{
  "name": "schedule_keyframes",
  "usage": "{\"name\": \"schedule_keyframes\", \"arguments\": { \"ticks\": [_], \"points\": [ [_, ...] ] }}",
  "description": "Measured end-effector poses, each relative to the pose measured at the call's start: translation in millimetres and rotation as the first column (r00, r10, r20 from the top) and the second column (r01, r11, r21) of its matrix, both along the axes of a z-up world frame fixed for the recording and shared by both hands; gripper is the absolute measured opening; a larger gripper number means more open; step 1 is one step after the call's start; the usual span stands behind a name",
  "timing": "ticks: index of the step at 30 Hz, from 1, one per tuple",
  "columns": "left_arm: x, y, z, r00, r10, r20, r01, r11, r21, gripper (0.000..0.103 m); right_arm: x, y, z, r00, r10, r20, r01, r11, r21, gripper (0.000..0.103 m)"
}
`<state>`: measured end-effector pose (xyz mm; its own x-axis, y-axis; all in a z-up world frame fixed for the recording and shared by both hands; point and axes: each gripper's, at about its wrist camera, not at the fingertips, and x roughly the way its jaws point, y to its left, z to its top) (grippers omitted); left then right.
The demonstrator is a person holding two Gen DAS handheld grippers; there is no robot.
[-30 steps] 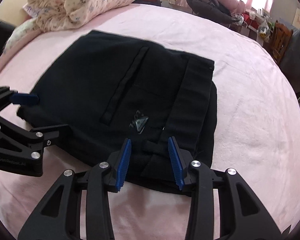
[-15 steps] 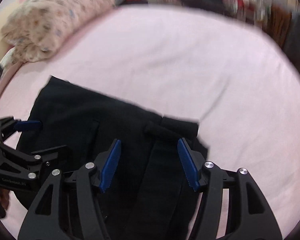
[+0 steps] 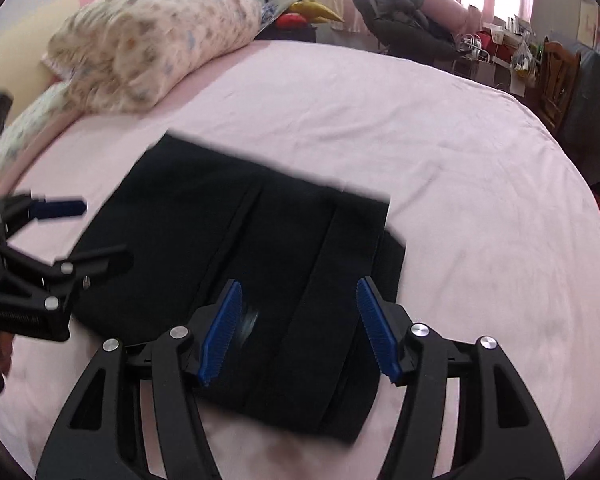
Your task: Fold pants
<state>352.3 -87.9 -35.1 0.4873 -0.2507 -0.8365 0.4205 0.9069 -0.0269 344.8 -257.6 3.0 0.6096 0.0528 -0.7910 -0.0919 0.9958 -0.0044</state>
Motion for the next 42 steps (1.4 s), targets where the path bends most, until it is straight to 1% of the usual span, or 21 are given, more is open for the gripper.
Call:
{"name": "schedule_keyframes", "arguments": {
  "ticks": [2,3,5,8,11,12,14,17,21,23,27,29,30,31,32,33,34,35,38,40,42],
  "points": [
    [-7,-3,-15,0.999,-0.010,-0.048,0.011,1.000,0.023,0.101,-9,11,-13,1.000,0.013,-0.020,-0.014,0.998,-0.058,0.062],
    [-11,9,-24,0.998,-0.002,-0.069,0.004,0.999,0.032,0.101,-10,15,-22,0.999,0.016,-0.046,-0.020,0.997,-0.080,0.062],
    [-14,8,-46,0.991,0.009,-0.133,-0.001,0.998,0.059,0.101,-8,15,-40,0.994,0.006,-0.108,-0.015,0.996,-0.089,0.063],
    [-10,5,-52,0.993,0.000,-0.121,0.012,0.995,0.100,0.101,2,18,-49,0.993,-0.005,-0.122,-0.006,0.996,-0.092,0.067],
    [-5,8,-54,0.988,0.022,-0.154,-0.011,0.997,0.077,0.101,8,14,-48,0.989,-0.012,-0.145,0.002,0.998,-0.070,0.071],
    [-3,8,-53,0.986,0.027,-0.167,-0.014,0.997,0.081,0.101,10,14,-47,0.987,-0.015,-0.157,0.004,0.997,-0.074,0.075],
    [-2,6,-50,0.984,0.031,-0.176,-0.014,0.995,0.095,0.101,13,11,-43,0.983,-0.022,-0.185,0.011,0.998,-0.061,0.076],
    [-3,9,-38,0.989,0.053,-0.139,-0.040,0.994,0.099,0.101,9,8,-29,0.986,-0.039,-0.164,0.032,0.998,-0.045,0.077],
    [-25,20,-16,0.995,0.094,-0.041,-0.090,0.992,0.093,0.101,-11,6,-9,0.988,-0.095,-0.120,0.096,0.995,0.000,0.088],
    [-35,24,-8,0.994,0.112,-0.007,-0.111,0.989,0.097,0.101,-25,8,1,0.986,-0.131,-0.099,0.134,0.991,0.020,0.093],
    [-66,36,20,0.985,0.144,0.094,-0.151,0.986,0.071,0.101,-51,15,20,0.985,-0.167,-0.045,0.170,0.983,0.064,0.093],
    [-78,41,31,0.977,0.165,0.135,-0.173,0.984,0.051,0.101,-71,23,32,0.986,-0.164,0.013,0.163,0.985,0.058,0.094],
    [-86,44,38,0.971,0.181,0.158,-0.188,0.982,0.031,0.101,-77,27,35,0.986,-0.160,0.035,0.158,0.986,0.054,0.094],
    [-94,47,44,0.964,0.198,0.179,-0.205,0.979,0.018,0.101,-89,32,41,0.984,-0.160,0.078,0.156,0.987,0.049,0.095],
    [-102,51,47,0.956,0.217,0.199,-0.222,0.975,0.006,0.101,-96,35,45,0.981,-0.160,0.106,0.156,0.987,0.047,0.100],
    [-113,56,50,0.945,0.240,0.221,-0.244,0.970,-0.011,0.101,-102,37,47,0.978,-0.161,0.131,0.156,0.987,0.046,0.102],
    [-125,61,53,0.934,0.263,0.242,-0.264,0.964,-0.029,0.101,-116,40,51,0.968,-0.169,0.186,0.163,0.985,0.049,0.102],
    [-137,65,54,0.923,0.284,0.262,-0.282,0.958,-0.045,0.101,-125,41,53,0.961,-0.176,0.215,0.168,0.984,0.053,0.102],
    [-167,73,59,0.895,0.312,0.319,-0.302,0.950,-0.083,0.101,-148,47,54,0.946,-0.177,0.272,0.167,0.984,0.058,0.102],
    [-185,77,62,0.873,0.323,0.367,-0.307,0.946,-0.102,0.101,-166,52,55,0.926,-0.181,0.330,0.175,0.983,0.047,0.102],
    [-206,79,64,0.843,0.321,0.431,-0.307,0.946,-0.105,0.101,-179,55,57,0.912,-0.182,0.368,0.174,0.983,0.054,0.102]
  ]
}}
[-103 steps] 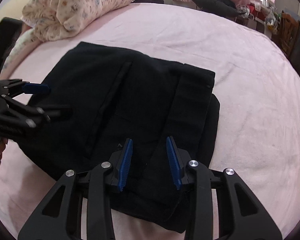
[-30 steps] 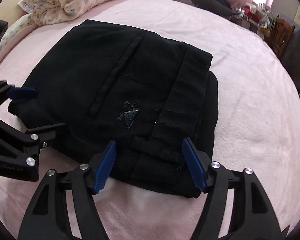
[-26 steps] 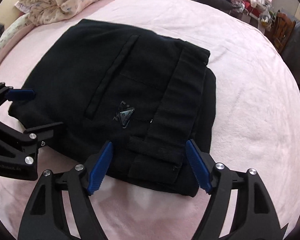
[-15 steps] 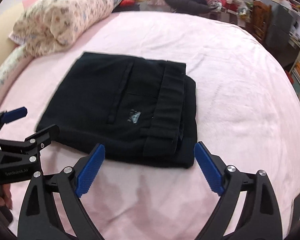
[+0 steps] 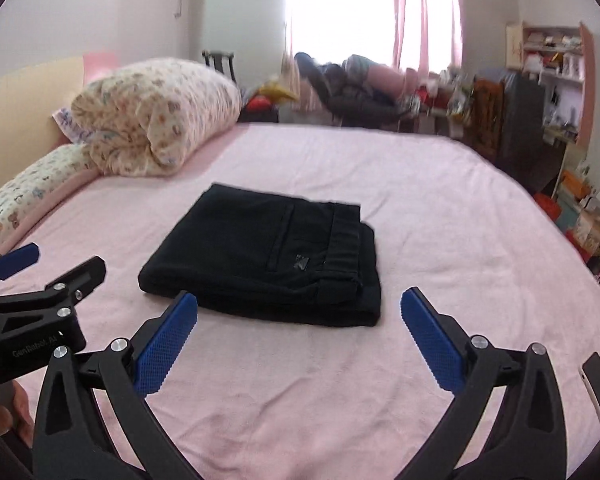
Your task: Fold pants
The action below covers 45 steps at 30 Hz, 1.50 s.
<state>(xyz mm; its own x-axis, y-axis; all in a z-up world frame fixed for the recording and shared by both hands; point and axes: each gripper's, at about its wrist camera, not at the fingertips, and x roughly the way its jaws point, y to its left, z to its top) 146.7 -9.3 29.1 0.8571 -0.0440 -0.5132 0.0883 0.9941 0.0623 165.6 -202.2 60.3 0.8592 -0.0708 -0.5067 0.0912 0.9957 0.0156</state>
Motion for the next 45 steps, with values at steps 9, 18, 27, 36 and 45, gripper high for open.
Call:
{"name": "schedule_keyframes", "arguments": {
  "ticks": [9,18,27,36,45],
  "points": [
    [-62,25,6,1.000,-0.009,0.021,0.009,1.000,0.028,0.101,-47,16,19,0.999,-0.035,0.035,0.035,0.999,0.010,0.102],
    [-85,36,18,1.000,0.014,-0.018,-0.012,0.996,0.094,0.101,-75,23,36,0.994,-0.109,-0.011,0.109,0.994,-0.016,0.102],
    [-91,46,23,0.999,0.012,-0.049,-0.011,1.000,0.020,0.101,-80,25,30,0.993,-0.118,-0.021,0.118,0.993,-0.017,0.102],
    [-89,46,21,0.998,0.002,-0.059,-0.001,1.000,0.010,0.101,-86,27,29,0.992,-0.128,-0.015,0.128,0.992,-0.013,0.102],
    [-84,37,18,0.998,-0.008,-0.062,0.010,0.999,0.043,0.101,-87,23,28,0.989,-0.148,-0.014,0.148,0.989,-0.016,0.102]
  ]
}}
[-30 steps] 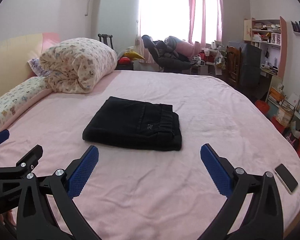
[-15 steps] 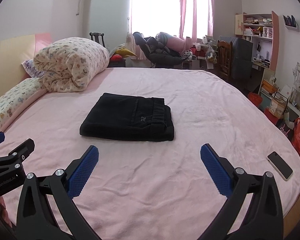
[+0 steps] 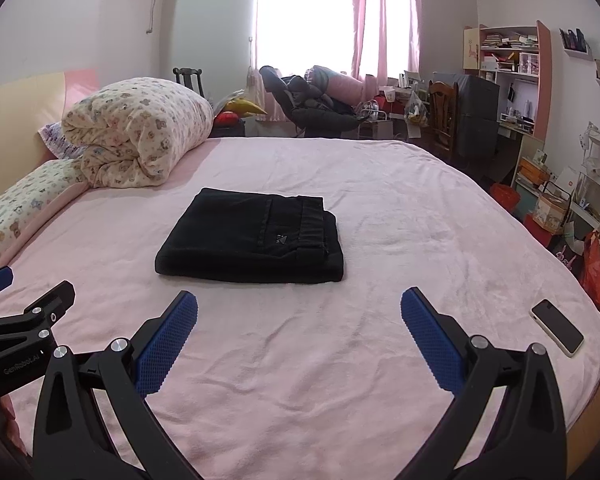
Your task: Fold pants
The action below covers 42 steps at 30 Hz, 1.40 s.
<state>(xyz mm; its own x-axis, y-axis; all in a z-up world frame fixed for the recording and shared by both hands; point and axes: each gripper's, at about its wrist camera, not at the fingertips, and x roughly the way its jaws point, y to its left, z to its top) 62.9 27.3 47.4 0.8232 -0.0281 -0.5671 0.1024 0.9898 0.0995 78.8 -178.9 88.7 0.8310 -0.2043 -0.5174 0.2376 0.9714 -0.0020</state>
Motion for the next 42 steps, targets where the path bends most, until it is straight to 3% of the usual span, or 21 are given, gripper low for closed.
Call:
{"name": "schedule_keyframes", "arguments": {
  "ticks": [35,42],
  "points": [
    [5.7,-6.2,-2.7,1.000,-0.005,-0.014,0.005,1.000,-0.001,0.101,1.0,-7.9,-4.5,1.000,0.008,-0.008,-0.008,1.000,0.000,0.102],
    [5.3,-3.8,-2.4,0.999,0.042,-0.009,-0.042,0.999,-0.002,0.101,0.2,-7.9,-5.3,1.000,0.011,-0.009,-0.011,1.000,-0.002,0.102]
  ]
}}
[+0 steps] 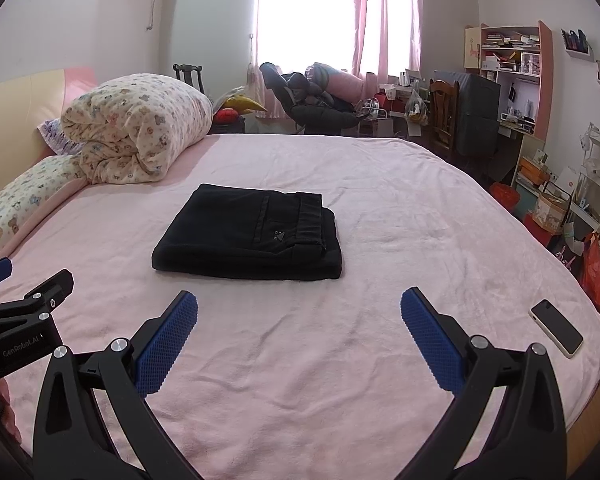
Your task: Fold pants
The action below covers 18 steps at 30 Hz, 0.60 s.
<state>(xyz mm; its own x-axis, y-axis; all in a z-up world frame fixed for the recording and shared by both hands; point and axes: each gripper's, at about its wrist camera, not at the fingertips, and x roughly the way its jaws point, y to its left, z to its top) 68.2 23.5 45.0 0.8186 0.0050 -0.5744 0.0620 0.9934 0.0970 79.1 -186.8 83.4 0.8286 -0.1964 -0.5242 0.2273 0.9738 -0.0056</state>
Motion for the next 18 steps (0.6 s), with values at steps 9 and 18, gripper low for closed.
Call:
{"name": "schedule_keyframes", "arguments": {
  "ticks": [9,18],
  "points": [
    [-3.6,-4.3,1.0,1.000,-0.010,0.016,0.010,1.000,0.012,0.101,-0.3,-0.6,-0.3,1.000,0.003,-0.001,-0.003,1.000,0.003,0.102],
    [-4.2,-7.1,2.5,1.000,-0.024,0.017,0.024,1.000,0.008,0.101,-0.7,-1.0,-2.8,1.000,0.001,-0.004,-0.001,1.000,0.004,0.102]
  ]
}}
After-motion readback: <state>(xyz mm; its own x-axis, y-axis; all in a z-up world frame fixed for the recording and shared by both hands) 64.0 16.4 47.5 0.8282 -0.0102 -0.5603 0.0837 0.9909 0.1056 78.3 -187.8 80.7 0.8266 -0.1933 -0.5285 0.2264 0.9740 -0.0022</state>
